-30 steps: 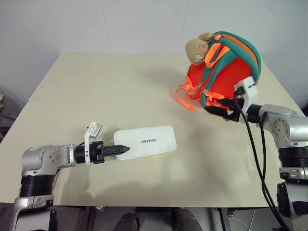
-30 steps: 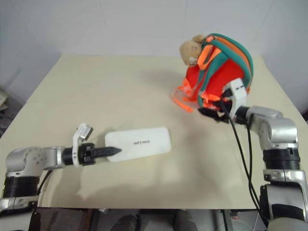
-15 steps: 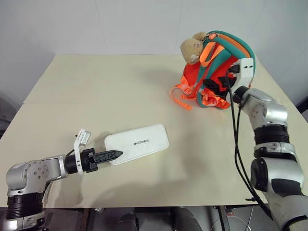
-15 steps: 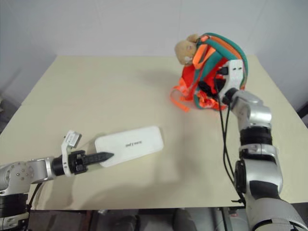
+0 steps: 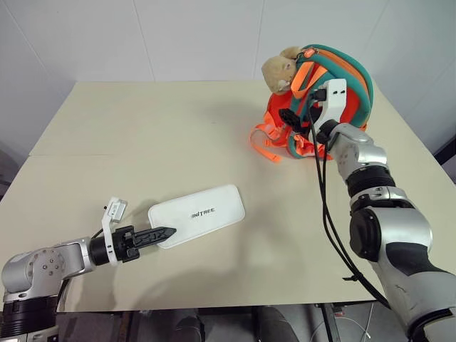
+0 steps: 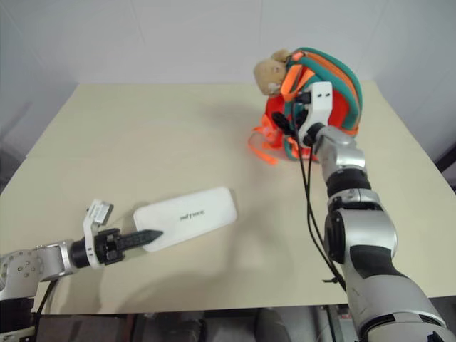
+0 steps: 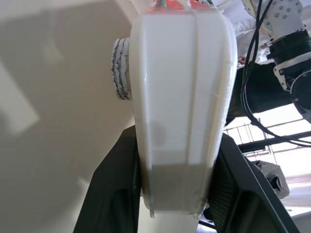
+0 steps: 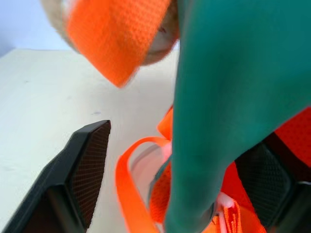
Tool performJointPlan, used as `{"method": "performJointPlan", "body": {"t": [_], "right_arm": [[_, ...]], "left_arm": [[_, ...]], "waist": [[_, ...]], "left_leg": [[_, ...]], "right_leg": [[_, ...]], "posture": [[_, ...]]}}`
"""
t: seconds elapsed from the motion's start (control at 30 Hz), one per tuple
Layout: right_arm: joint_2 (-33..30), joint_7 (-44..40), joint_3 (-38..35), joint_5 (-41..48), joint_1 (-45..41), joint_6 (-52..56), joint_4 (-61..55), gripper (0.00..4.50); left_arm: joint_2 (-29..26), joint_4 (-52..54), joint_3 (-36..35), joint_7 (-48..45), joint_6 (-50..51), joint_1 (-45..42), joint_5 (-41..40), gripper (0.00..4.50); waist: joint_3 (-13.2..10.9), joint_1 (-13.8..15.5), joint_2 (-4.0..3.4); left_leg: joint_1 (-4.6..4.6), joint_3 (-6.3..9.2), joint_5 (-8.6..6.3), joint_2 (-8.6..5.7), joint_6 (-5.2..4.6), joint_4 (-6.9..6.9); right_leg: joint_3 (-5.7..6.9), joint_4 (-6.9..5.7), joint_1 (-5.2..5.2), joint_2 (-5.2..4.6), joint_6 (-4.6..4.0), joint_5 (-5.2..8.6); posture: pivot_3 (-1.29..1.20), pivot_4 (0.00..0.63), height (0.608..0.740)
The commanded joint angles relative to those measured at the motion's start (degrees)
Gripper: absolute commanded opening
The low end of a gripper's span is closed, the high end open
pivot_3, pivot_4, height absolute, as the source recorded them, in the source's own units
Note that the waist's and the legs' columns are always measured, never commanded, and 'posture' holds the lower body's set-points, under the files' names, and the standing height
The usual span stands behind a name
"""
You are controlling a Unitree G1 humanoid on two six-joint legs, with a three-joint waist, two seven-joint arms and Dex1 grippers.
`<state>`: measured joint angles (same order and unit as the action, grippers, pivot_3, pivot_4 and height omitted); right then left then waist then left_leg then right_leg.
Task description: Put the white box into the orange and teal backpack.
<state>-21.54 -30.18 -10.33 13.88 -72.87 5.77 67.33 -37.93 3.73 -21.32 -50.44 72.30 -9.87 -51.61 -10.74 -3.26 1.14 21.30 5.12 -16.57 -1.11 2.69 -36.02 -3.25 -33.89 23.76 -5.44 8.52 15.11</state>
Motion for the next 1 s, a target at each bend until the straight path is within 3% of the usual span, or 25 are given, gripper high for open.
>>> {"method": "performJointPlan", "body": {"t": [0.03, 0.3, 0.47, 0.63, 0.83, 1.0], "right_arm": [[0.68, -1.24, -2.11, 0.39, -2.45, -4.28, 1.61, 3.18], [2.41, -8.81, -4.79, 2.54, -2.77, -2.18, 1.43, 0.55], [1.85, -21.11, -6.13, 7.68, -2.15, 9.53, -5.06, 0.52], [-2.77, -33.14, -2.41, 19.39, 5.99, 41.13, -32.02, 0.52], [-11.87, -33.55, -5.36, 41.42, 17.24, 74.26, -63.2, 0.52], [-20.14, -30.58, -7.96, 58.77, 25.63, 86.59, -75.0, 0.52]], "left_arm": [[-1.02, 0.11, -0.79, 0.39, -1.66, 1.19, 0.05, 1.42], [-2.37, -0.29, -3.62, -0.03, -3.42, 2.24, -1.17, 1.42], [-3.45, -3.45, -5.28, 0.83, -6.26, 0.08, -0.05, 1.42], [-4.33, -8.29, -7.11, 1.18, -11.49, -1.9, 1.54, 1.42], [-4.12, -13.04, -8.15, 0.72, -14.46, -3.89, 1.66, 1.42], [-3.61, -16.16, -7.16, 0.46, -17.74, -4.99, 3.42, 1.42]], "waist": [[0.0, -0.02, 0.0], [-0.01, -0.29, -0.01], [-0.03, -0.32, -0.04], [-0.03, 0.14, -0.06], [-0.03, 0.85, -0.06], [0.0, 1.68, 0.0]], "left_leg": [[0.0, 0.0, 0.0, 0.0, 0.0, 0.0], [-0.02, 0.0, 0.0, 0.04, 0.0, 0.01], [-0.04, -0.01, 0.0, 0.05, 0.0, 0.0], [0.0, 0.04, -0.02, 0.08, 0.02, 0.06], [0.55, -0.28, -0.14, 0.13, 0.12, -0.01], [0.8, -0.9, -0.29, 0.22, 0.06, -0.1]], "right_leg": [[0.0, 0.0, 0.0, 0.0, 0.0, 0.0], [0.0, -0.01, 0.01, 0.03, 0.0, 0.0], [0.0, -0.05, 0.0, 0.04, 0.0, 0.0], [0.07, -0.02, 0.06, 0.04, 0.0, 0.0], [0.45, -0.13, 0.83, -0.22, -0.05, 0.03], [0.69, -0.11, 1.27, -0.35, -0.05, 0.03]], "posture": [[0.0, 0.15, 0.74], [0.0, 0.15, 0.74], [0.0, 0.15, 0.74], [0.0, 0.15, 0.74], [0.0, 0.15, 0.74], [0.0, 0.15, 0.74]]}}
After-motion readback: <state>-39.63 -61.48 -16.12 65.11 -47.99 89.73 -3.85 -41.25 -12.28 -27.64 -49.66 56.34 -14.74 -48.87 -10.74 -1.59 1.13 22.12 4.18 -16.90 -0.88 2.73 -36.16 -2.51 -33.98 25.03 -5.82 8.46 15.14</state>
